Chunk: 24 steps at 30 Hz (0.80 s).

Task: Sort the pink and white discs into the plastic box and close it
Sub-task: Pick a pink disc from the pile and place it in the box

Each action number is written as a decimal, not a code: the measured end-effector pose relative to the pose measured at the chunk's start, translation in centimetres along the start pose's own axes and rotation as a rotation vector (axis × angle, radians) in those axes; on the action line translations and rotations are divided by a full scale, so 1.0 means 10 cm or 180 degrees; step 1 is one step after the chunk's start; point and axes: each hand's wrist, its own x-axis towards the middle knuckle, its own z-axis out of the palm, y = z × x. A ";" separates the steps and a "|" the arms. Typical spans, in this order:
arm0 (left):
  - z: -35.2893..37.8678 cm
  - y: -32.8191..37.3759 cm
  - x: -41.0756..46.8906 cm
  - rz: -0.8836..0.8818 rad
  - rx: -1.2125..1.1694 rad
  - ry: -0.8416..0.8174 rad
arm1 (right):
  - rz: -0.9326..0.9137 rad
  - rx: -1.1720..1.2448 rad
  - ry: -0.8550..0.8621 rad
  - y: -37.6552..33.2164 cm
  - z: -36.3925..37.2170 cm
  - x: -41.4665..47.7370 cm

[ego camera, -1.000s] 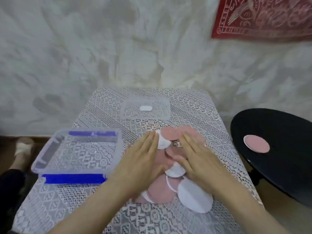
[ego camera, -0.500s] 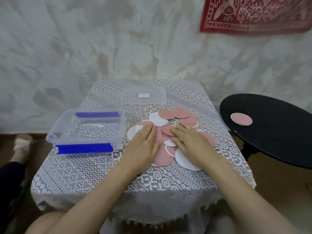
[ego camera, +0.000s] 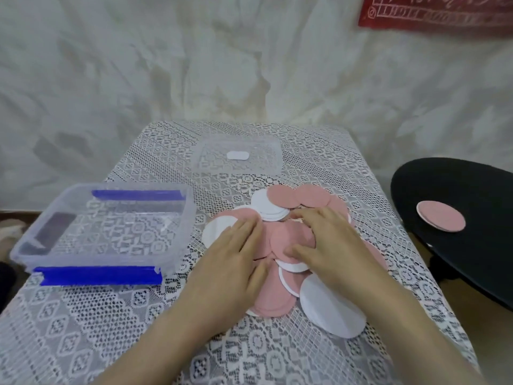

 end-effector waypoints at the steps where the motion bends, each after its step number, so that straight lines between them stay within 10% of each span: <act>1: 0.00 -0.01 0.02 0.0025 -0.0015 0.0001 | 0.0061 0.0101 0.0005 0.01 -0.01 0.02; 11: -0.05 -0.03 -0.06 0.0101 -0.0364 0.0148 | 0.0011 0.0691 0.0599 0.07 0.04 -0.14; 24: -0.27 0.08 -0.36 -0.0586 -0.2094 0.0664 | -0.0383 0.1793 -0.0045 -0.20 0.09 -0.33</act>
